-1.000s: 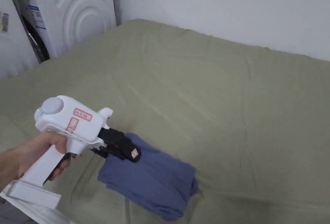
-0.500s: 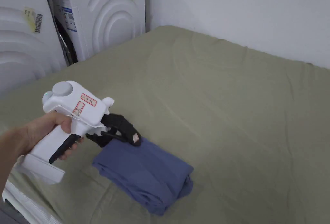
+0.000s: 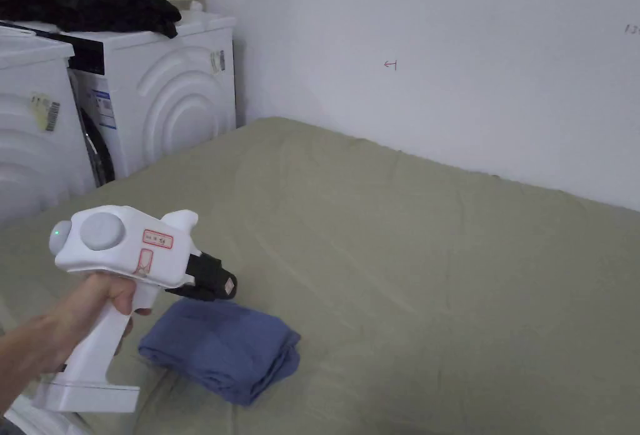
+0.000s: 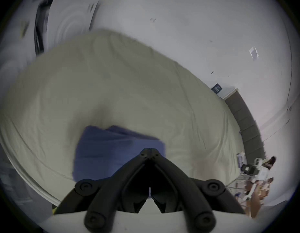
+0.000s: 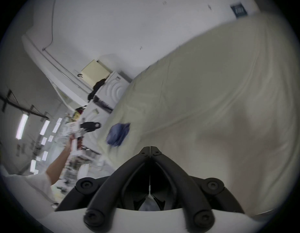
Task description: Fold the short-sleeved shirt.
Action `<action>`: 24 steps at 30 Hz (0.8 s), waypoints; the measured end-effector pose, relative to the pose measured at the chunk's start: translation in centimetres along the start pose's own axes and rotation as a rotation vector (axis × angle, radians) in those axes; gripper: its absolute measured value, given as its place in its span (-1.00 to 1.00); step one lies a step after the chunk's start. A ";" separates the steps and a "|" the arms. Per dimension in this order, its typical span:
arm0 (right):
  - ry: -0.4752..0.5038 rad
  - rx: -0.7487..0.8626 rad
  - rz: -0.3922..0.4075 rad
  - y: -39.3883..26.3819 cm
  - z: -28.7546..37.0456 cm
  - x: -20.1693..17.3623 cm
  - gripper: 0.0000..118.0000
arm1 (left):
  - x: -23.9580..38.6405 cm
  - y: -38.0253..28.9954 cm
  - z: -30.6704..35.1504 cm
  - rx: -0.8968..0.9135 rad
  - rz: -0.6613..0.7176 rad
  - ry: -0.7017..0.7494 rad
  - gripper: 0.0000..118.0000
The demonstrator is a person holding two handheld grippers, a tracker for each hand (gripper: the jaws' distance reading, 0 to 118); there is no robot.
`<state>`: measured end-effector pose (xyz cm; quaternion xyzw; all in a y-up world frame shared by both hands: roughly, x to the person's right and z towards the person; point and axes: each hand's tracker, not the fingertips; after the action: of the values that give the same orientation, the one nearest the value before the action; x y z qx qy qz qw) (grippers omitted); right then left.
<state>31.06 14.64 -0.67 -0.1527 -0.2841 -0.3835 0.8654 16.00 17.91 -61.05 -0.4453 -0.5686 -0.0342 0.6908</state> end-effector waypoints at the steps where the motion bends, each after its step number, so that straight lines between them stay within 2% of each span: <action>1: -0.020 0.040 0.030 0.4 0.5 -0.1 -1.00 | 2.0 -0.8 -0.5 -0.003 0.029 -0.056 -1.00; 2: -0.050 0.083 0.066 1.1 1.2 -0.7 -1.00 | 4.8 -1.8 -1.0 0.032 0.011 -0.106 -1.00; 6: -0.247 0.232 0.244 3.2 3.6 -3.6 -1.00 | 15.3 -6.2 1.2 0.154 -0.078 -0.080 -1.00; 10: -0.436 0.381 0.401 4.2 5.6 -6.0 -1.00 | 24.1 -8.5 0.4 0.334 -0.269 -0.070 -1.00; 11: -0.482 0.421 0.435 4.3 6.1 -6.5 -1.00 | 26.5 -9.8 0.4 0.332 -0.190 -0.110 -1.00; 12: -0.520 0.446 0.464 4.4 6.4 -6.7 -1.00 | 28.7 -10.5 0.4 0.378 -0.198 -0.076 -1.00; 14: -0.578 0.494 0.496 4.5 7.1 -6.9 -1.00 | 31.3 -11.6 1.0 0.513 -0.266 0.007 -1.00; 15: -0.587 0.508 0.496 4.5 7.6 -7.0 -1.00 | 32.9 -11.5 1.5 0.609 -0.431 0.121 -1.00; 16: -0.593 0.513 0.495 4.6 8.0 -7.0 -1.00 | 34.1 -11.5 1.5 0.626 -0.461 0.169 -1.00; 24: -0.582 0.576 0.488 4.4 11.1 -7.1 -1.00 | 35.2 -11.3 3.2 0.610 -0.468 0.134 -1.00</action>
<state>26.37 27.02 3.59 -0.0701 -0.5653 -0.0159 0.8217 19.67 29.39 -26.01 -0.0744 -0.5924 -0.0494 0.8007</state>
